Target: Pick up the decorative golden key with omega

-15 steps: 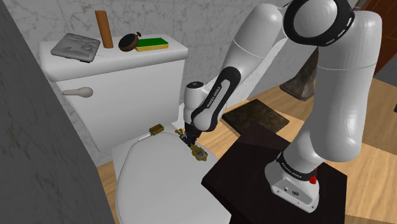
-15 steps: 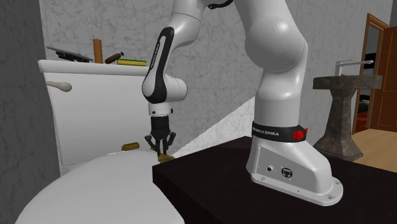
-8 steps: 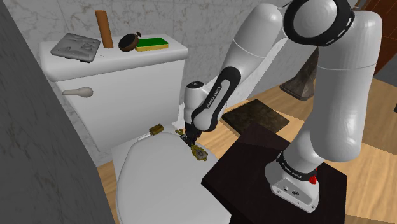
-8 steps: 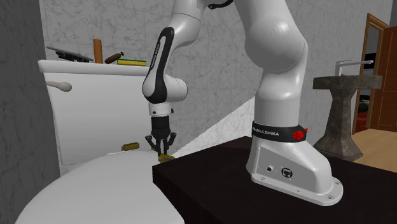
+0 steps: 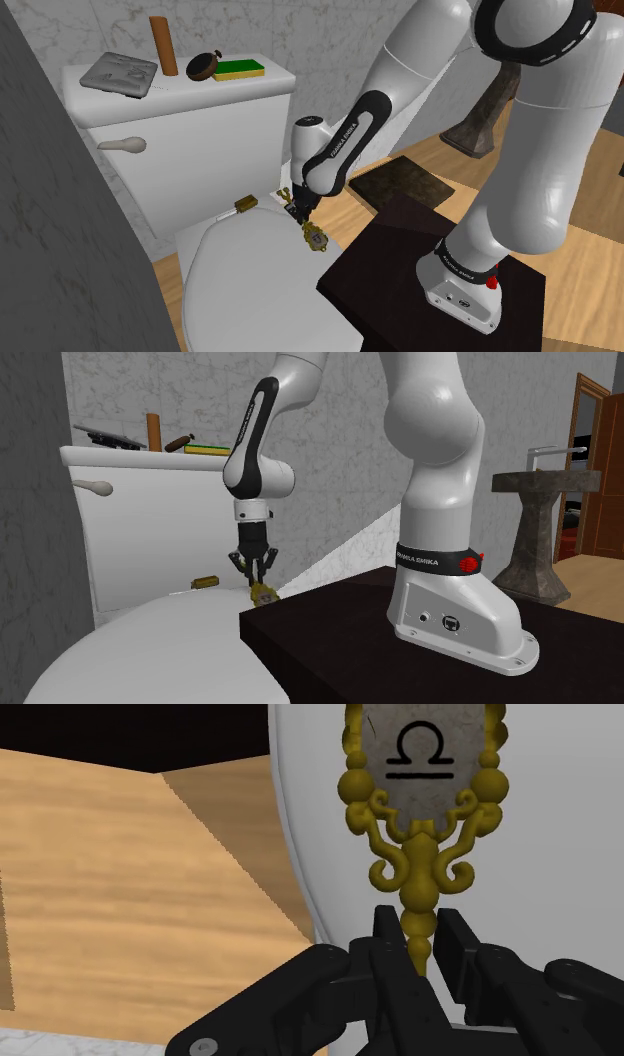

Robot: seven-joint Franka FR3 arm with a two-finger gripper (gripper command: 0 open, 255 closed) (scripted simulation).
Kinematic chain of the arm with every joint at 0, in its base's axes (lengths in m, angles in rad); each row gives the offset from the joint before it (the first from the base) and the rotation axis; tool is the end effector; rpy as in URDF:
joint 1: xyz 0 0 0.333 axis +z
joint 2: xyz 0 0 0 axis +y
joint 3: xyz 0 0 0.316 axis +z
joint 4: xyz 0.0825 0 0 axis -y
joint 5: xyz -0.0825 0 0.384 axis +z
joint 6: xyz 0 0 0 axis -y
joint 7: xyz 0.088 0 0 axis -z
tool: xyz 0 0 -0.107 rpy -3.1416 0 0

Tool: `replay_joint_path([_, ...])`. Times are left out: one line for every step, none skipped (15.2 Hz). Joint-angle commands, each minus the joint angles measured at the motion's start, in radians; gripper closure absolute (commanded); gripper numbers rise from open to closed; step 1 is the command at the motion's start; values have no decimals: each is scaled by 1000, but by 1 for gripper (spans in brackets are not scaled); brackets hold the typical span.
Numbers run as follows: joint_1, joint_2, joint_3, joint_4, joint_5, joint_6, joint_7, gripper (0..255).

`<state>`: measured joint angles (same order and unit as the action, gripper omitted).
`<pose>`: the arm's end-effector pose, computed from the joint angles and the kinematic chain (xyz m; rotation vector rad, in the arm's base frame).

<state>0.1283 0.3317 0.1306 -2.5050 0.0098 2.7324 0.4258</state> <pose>0.4356 0.1198 0.1491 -3.1146 0.2826 0.1742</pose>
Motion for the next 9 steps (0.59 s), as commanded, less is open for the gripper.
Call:
replay_joint_path([-2, -32, 5, -5, 6, -27, -2, 255])
replay_joint_path([-4, -47, 7, -7, 9, -40, -3, 255])
replay_joint_path([-5, -63, 9, -10, 12, -53, -5, 255])
replay_joint_path([-7, -78, 11, -12, 15, -66, -7, 255])
replay_joint_path([-8, -93, 13, -13, 18, -80, -8, 255])
replay_joint_path([-9, -108, 15, -15, 22, -93, -10, 255])
replay_joint_path([-10, -123, 17, -16, 25, -107, -12, 255])
replay_joint_path([-10, -126, 17, -17, 25, -109, -12, 255])
replay_joint_path([-10, -126, 17, -16, 25, -109, -12, 255])
